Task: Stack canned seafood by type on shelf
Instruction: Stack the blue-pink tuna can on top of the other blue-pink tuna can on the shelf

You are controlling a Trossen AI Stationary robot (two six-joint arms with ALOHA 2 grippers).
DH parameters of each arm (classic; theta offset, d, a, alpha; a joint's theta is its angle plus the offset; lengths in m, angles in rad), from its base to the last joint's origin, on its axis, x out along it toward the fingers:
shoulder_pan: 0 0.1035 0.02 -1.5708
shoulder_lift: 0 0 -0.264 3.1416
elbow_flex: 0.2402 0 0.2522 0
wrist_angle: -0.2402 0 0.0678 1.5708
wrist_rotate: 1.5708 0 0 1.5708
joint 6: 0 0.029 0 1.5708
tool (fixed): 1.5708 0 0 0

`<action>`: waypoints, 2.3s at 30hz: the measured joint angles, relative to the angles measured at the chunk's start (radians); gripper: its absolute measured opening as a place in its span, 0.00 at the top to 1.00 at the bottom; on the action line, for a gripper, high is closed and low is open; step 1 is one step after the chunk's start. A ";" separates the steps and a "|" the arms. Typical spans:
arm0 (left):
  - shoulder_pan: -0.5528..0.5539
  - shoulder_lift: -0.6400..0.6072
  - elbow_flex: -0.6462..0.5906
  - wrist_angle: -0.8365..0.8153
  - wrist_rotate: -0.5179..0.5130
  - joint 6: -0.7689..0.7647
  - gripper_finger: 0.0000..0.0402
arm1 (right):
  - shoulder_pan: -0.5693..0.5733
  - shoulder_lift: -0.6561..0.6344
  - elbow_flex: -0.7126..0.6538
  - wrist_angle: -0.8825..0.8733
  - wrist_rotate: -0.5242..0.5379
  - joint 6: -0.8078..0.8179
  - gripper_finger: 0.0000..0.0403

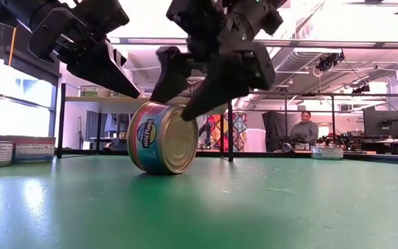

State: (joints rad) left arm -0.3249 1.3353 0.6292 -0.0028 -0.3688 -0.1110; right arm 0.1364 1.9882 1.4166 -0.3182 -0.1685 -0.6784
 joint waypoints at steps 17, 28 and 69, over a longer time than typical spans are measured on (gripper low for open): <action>0.000 0.000 0.000 -0.001 -0.009 -0.012 1.00 | 0.013 0.067 0.014 0.160 0.004 0.253 0.55; -0.172 -0.066 0.000 -0.185 -0.348 -0.118 1.00 | -0.016 -0.225 0.033 0.023 0.411 0.195 0.54; -0.221 -0.066 -0.092 -0.050 -0.506 -0.148 1.00 | -0.598 -0.241 0.033 0.236 0.450 -0.168 0.54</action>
State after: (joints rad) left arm -0.5461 1.2690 0.5377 -0.0532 -0.8745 -0.2592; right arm -0.4613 1.7474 1.4498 -0.0826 0.2813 -0.8463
